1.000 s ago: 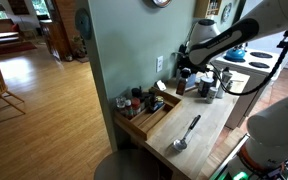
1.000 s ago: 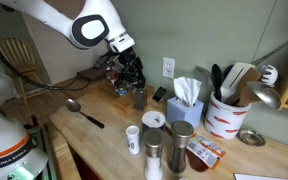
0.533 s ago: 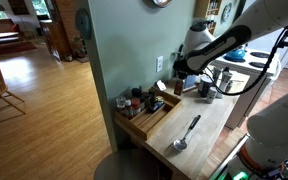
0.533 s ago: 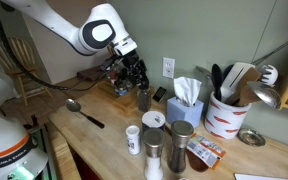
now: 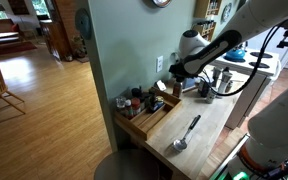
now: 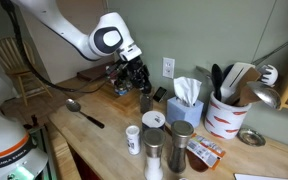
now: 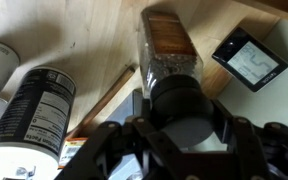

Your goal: Remove the black paper bottle from the box

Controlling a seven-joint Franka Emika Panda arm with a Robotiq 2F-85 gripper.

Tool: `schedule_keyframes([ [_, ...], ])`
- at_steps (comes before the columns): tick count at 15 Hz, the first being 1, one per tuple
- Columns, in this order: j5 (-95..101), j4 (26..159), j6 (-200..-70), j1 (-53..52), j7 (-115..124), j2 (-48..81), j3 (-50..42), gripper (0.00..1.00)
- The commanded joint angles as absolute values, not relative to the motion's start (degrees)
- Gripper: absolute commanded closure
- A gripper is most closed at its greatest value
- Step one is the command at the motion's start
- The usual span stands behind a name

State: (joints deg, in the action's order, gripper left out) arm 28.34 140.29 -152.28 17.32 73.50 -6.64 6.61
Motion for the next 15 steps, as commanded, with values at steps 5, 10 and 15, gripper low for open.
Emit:
schedule_keyframes([
  [5, 29.0, 138.0, -152.2, 12.5, 72.9, -5.3, 1.0, 0.00],
  [10, 15.9, 141.1, -147.6, 9.1, 55.5, -10.3, -1.6, 0.00],
  [15, -2.3, 144.2, -140.2, 0.9, 33.7, -17.8, -6.1, 0.00],
])
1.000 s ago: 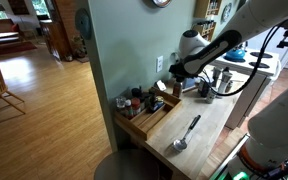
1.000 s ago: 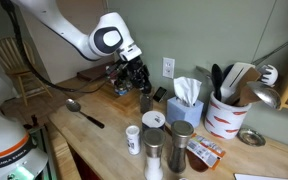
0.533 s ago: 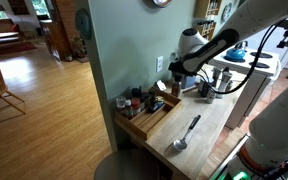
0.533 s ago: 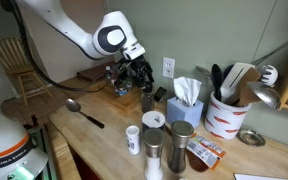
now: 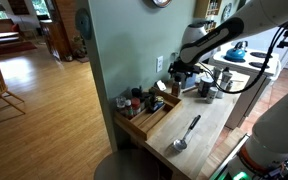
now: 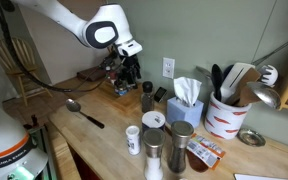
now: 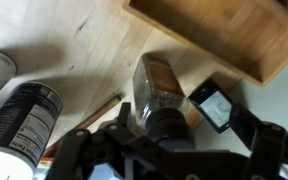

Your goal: Remove the black paper bottle from the box

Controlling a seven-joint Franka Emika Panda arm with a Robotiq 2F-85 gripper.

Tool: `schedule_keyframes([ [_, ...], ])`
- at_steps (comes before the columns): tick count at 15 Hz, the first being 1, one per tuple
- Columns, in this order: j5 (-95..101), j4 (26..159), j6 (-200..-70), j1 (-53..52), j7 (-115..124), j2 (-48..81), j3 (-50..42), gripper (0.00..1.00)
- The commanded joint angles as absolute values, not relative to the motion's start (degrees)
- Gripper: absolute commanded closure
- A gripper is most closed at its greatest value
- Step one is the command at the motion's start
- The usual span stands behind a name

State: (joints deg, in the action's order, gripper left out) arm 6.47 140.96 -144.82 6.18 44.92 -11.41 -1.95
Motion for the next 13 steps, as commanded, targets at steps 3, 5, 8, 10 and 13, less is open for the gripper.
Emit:
schedule_keyframes([
  [3, -6.6, 143.0, -131.1, 3.2, 26.5, -20.8, -4.7, 0.00],
  [5, -3.9, 142.0, -124.2, 5.8, 28.5, -21.9, -3.6, 0.00],
  [8, -2.8, 142.3, -117.5, 7.6, 25.9, -24.8, -4.1, 0.00],
  [10, -3.9, 141.3, -119.4, 7.7, 25.4, -23.0, -3.4, 0.00],
  [13, -3.9, 141.2, -119.3, 8.1, 24.8, -23.4, -3.2, 0.00],
])
